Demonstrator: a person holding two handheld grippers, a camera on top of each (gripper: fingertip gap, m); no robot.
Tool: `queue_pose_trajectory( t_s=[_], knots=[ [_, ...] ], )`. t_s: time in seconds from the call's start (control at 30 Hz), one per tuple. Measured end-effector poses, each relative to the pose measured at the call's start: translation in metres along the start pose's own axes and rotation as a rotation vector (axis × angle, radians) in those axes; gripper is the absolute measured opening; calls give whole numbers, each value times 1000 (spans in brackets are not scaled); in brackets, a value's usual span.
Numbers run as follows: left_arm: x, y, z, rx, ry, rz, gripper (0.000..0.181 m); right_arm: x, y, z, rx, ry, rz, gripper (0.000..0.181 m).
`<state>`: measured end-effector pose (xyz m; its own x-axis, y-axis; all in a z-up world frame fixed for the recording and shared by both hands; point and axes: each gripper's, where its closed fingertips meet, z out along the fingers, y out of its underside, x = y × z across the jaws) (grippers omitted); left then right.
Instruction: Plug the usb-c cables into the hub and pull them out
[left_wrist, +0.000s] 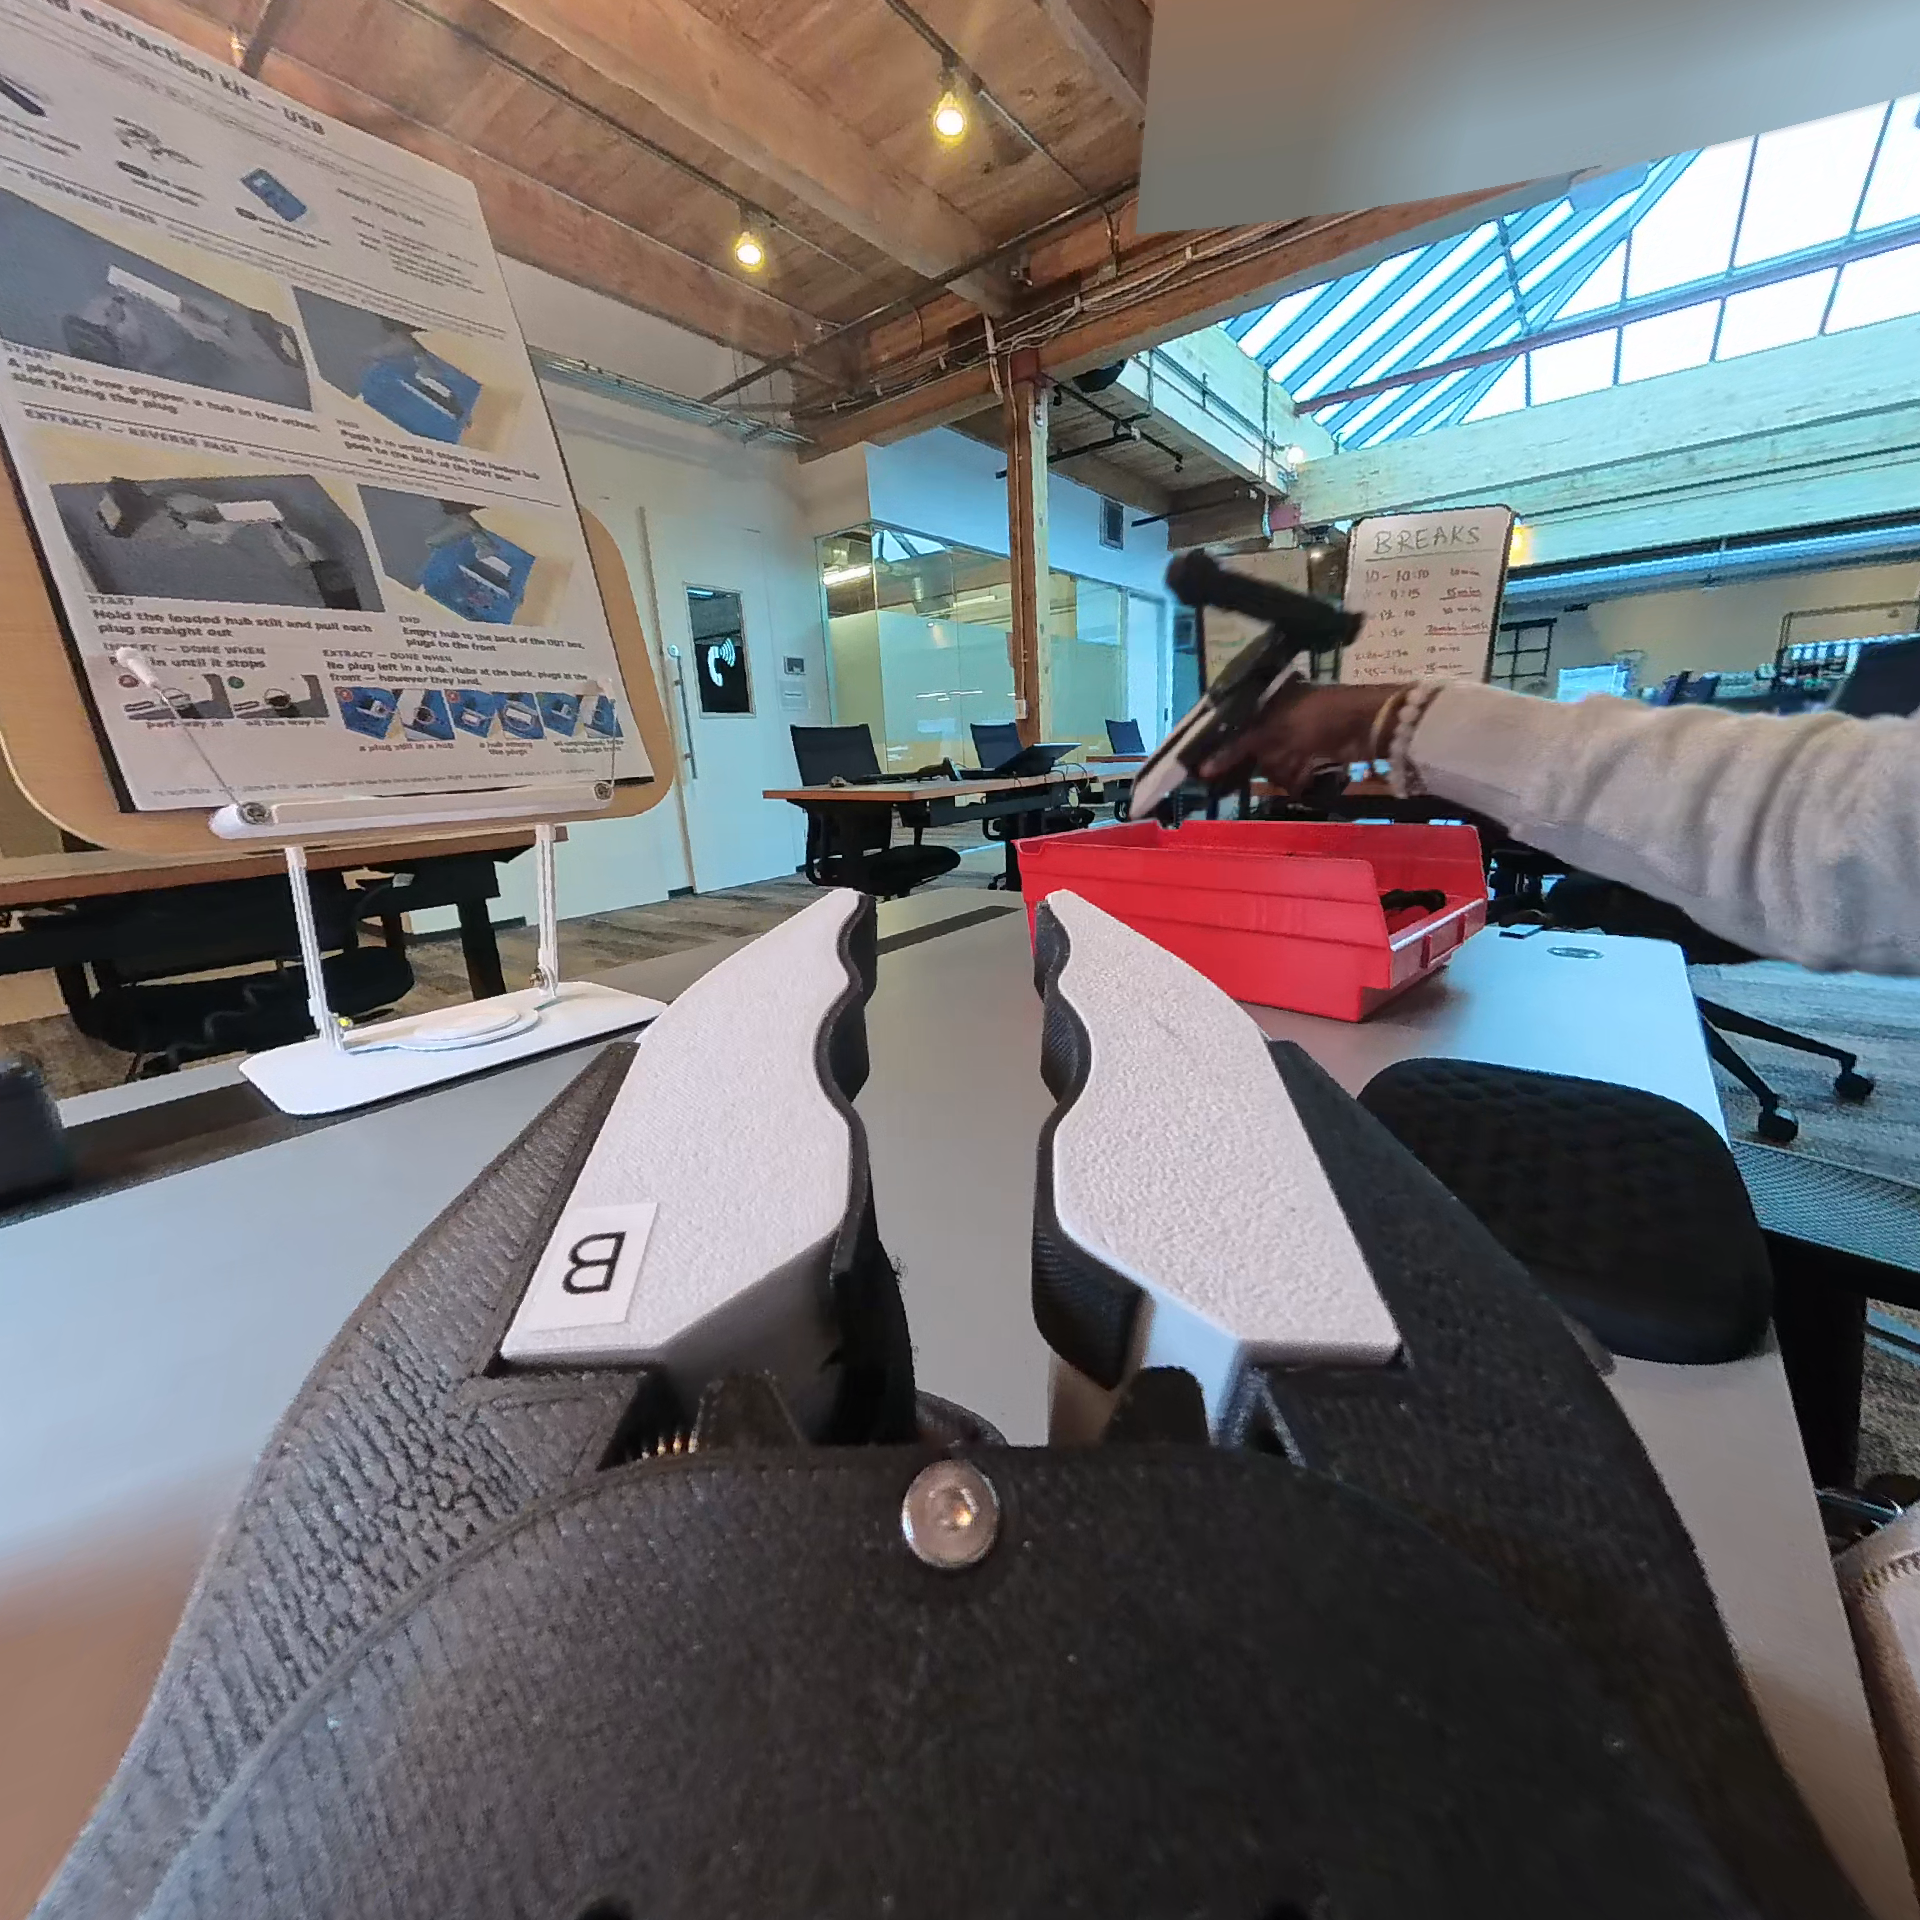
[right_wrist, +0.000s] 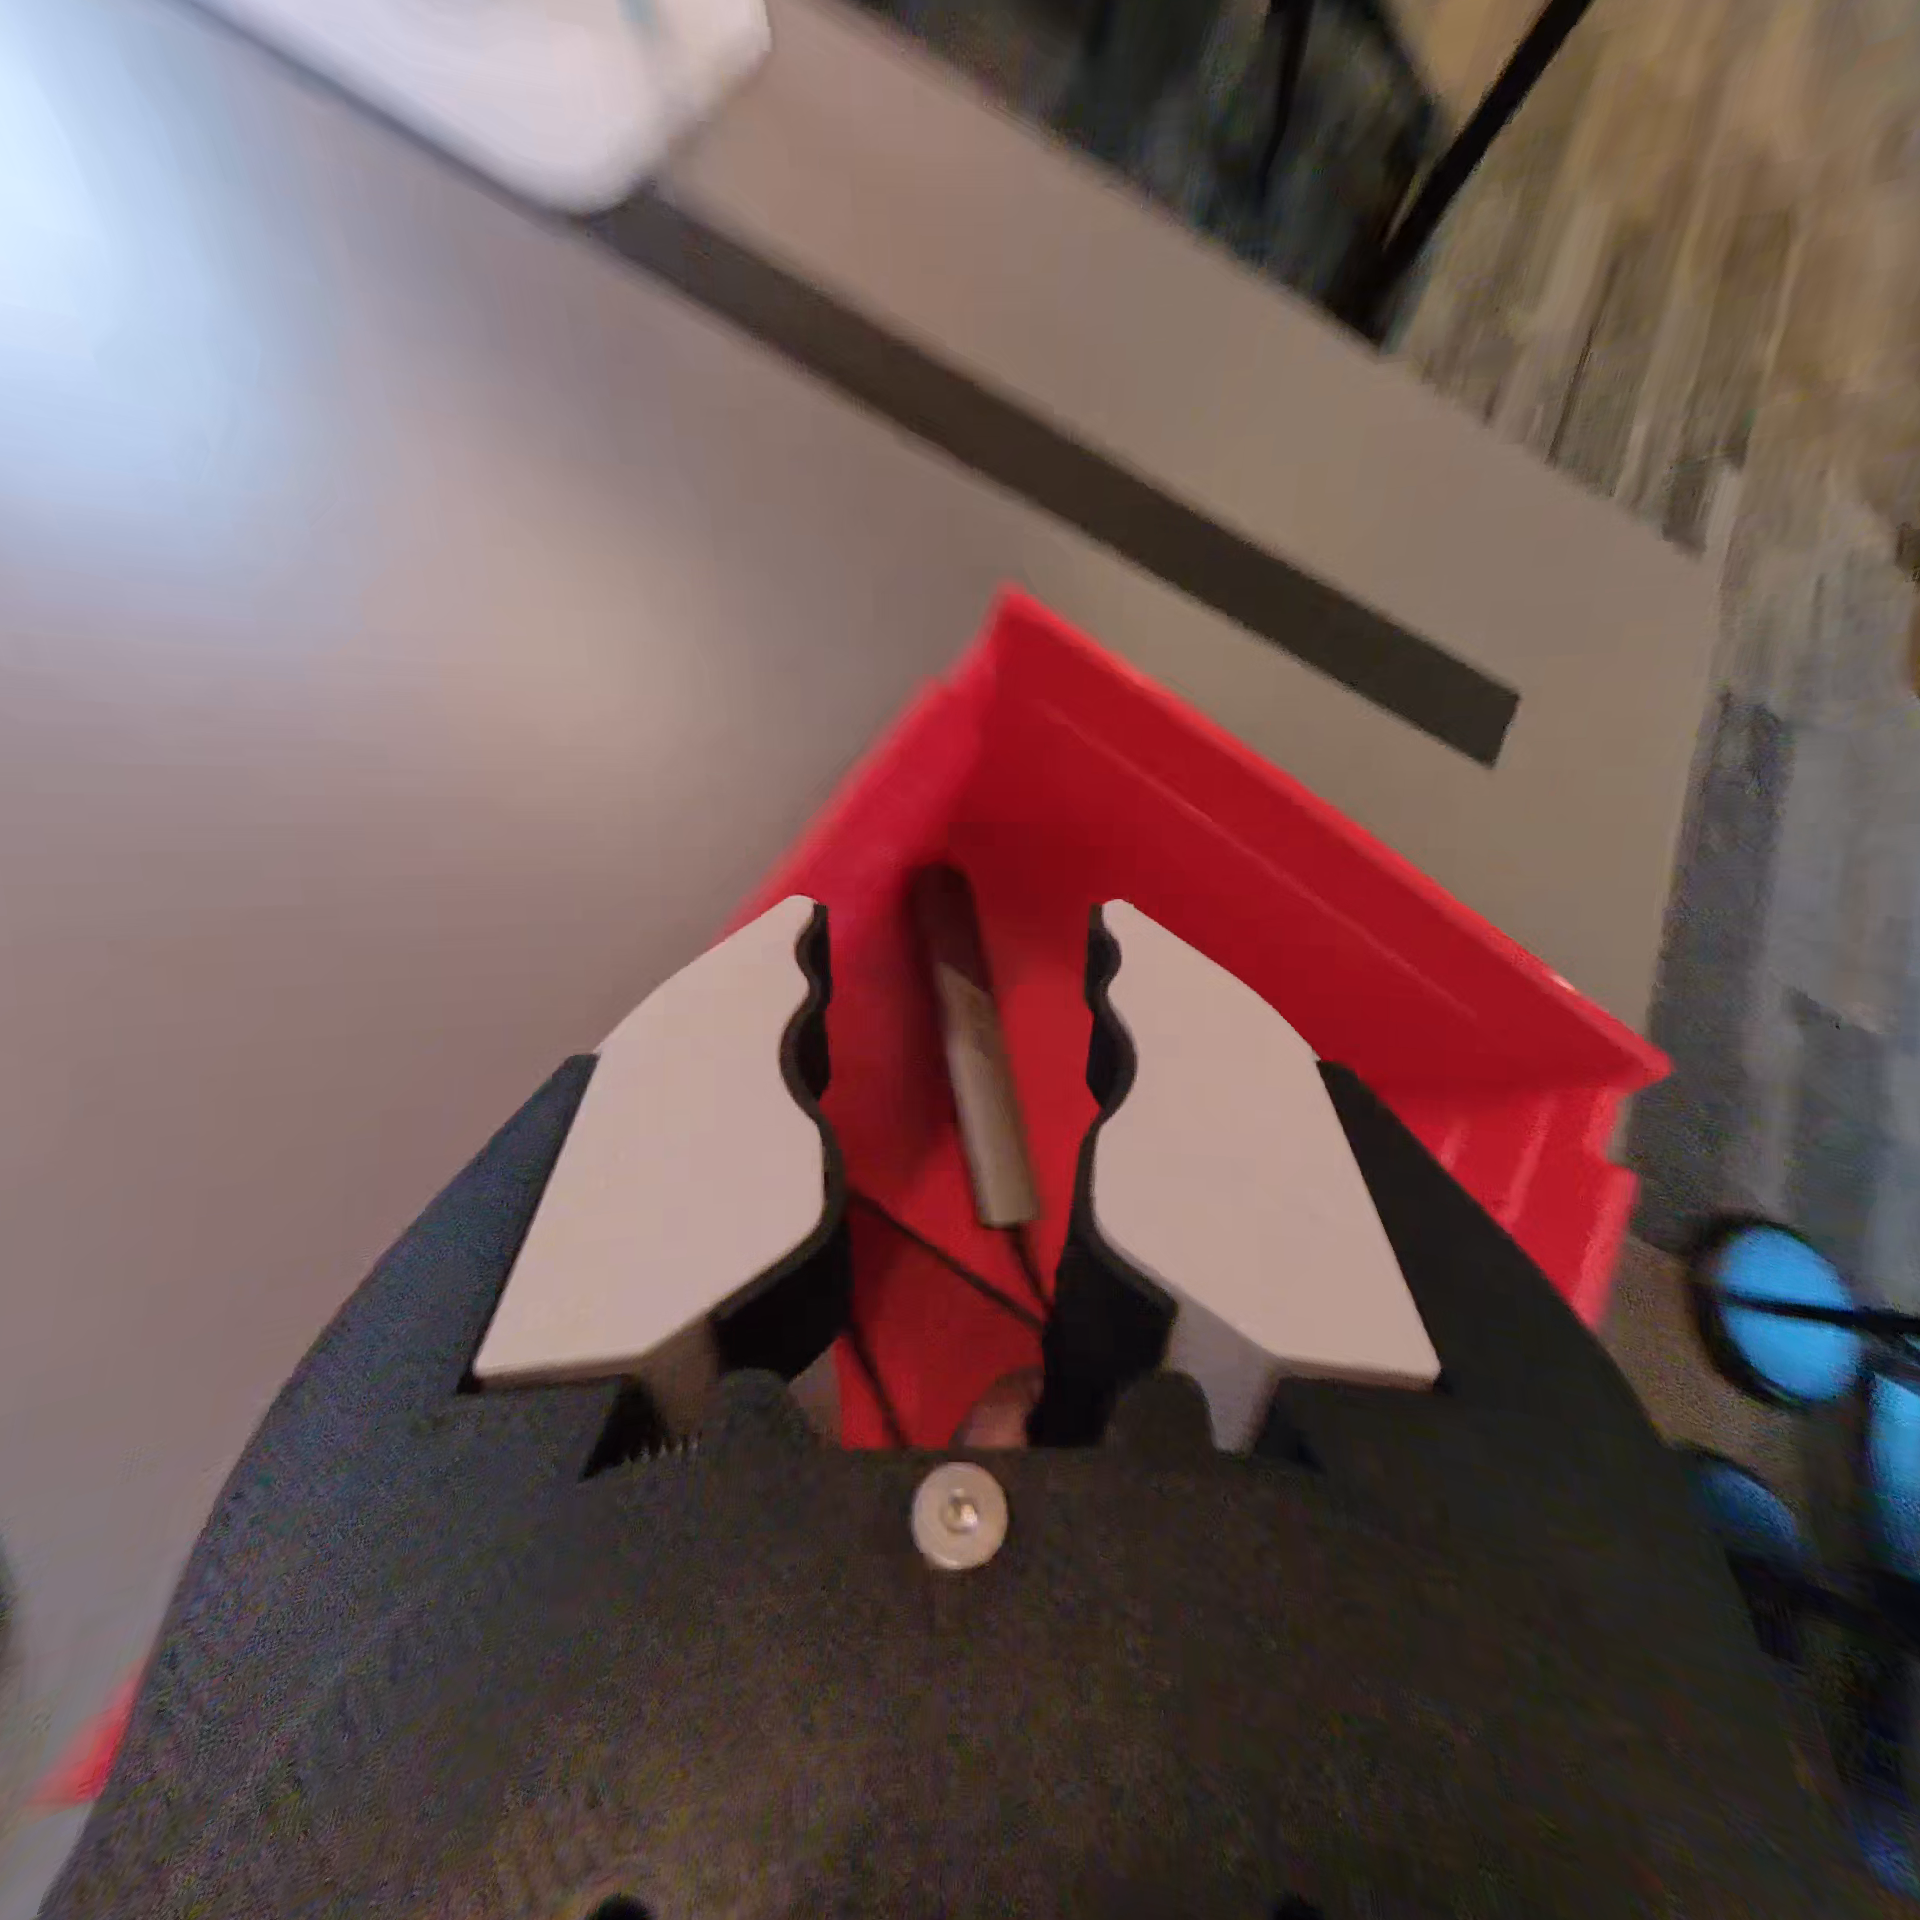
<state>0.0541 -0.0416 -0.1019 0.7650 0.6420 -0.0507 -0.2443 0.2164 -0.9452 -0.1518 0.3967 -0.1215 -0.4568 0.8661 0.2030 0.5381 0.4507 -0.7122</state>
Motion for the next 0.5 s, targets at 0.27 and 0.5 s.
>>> queue_pose_trajectory(
  t_s=[0.27,0.5],
  knots=[
    [1,1,1,-10,-7,11,29,-204,-87,-122,822,-366,173,63],
    [1,-1,0,-4,-10,5,29,-327,-68,-66,902,-632,198,78]
  ],
)
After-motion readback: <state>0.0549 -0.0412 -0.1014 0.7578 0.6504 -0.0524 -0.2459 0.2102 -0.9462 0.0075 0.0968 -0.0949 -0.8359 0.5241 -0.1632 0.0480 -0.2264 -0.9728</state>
